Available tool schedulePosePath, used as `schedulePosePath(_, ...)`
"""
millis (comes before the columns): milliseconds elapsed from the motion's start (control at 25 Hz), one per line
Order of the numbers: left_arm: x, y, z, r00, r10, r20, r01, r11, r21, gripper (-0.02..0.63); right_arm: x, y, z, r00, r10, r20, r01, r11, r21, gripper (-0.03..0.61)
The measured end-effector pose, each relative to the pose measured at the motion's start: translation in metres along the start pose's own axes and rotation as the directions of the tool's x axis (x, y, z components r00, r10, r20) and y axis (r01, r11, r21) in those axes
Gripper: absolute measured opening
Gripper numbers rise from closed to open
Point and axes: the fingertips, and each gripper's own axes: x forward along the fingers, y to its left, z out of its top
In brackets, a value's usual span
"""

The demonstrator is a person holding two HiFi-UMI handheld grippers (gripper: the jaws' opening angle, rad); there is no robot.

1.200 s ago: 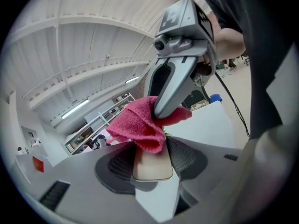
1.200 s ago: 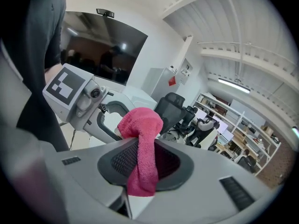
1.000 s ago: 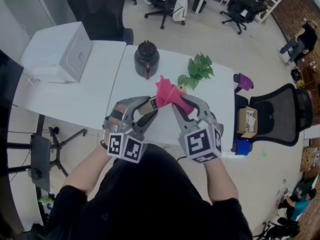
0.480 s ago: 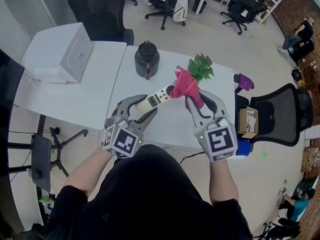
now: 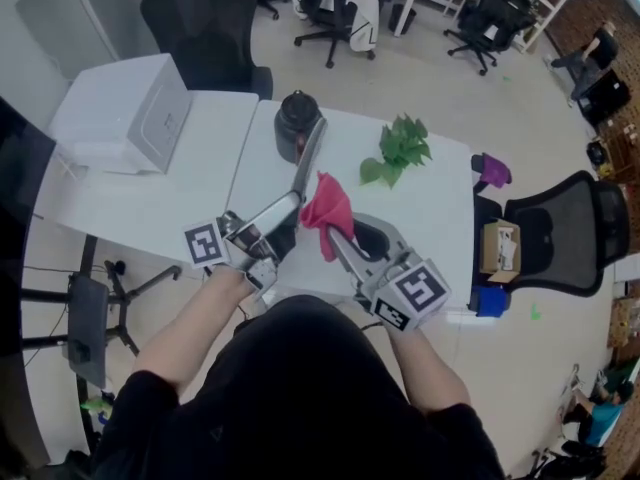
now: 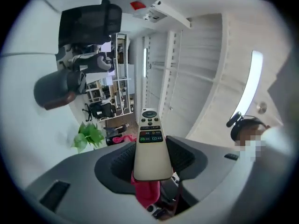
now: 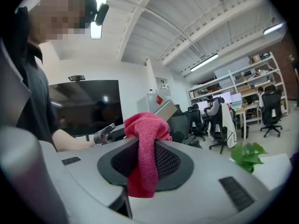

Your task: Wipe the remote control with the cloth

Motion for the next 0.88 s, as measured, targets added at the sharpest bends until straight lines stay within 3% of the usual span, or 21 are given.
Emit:
schedulePosePath(200,0.002,-0.007,-0.014,0.996,-0.060,-0.068,0.056,0.997,-0.048,0.210,0.013,0.008,-0.005,0.998,0.056,-0.001,-0.056,0.998,0.027,0.092)
schedulePosePath(440,-0.002,-0.013,-0.040,0.972,-0.068,-0.227,0.069,0.998,-0.004,0.210,0.002,-0.024,0.011,0.999,-0.008,0.042,0.006,0.999,0.042,0.092)
schedulePosePath(600,-0.008,-0.010,-0.054,0.955,-0.057,-0.290,0.061,0.998,0.005,0.210,-0.009,-0.047,0.024,0.994,-0.067,0.081,0.063,0.997,0.053,0.092)
schedulePosePath(760,-0.009,-0.009,-0.056,0.956,-0.063,-0.285,0.064,0.998,-0.006,0.210,-0.021,-0.059,0.035,0.987,-0.104,0.121,0.097,0.993,0.059,0.092)
schedulePosePath(880,-0.006,-0.010,-0.043,0.972,-0.071,-0.224,0.070,0.997,-0.013,0.210,-0.022,-0.042,0.031,0.992,-0.057,0.112,0.053,0.998,0.046,0.092)
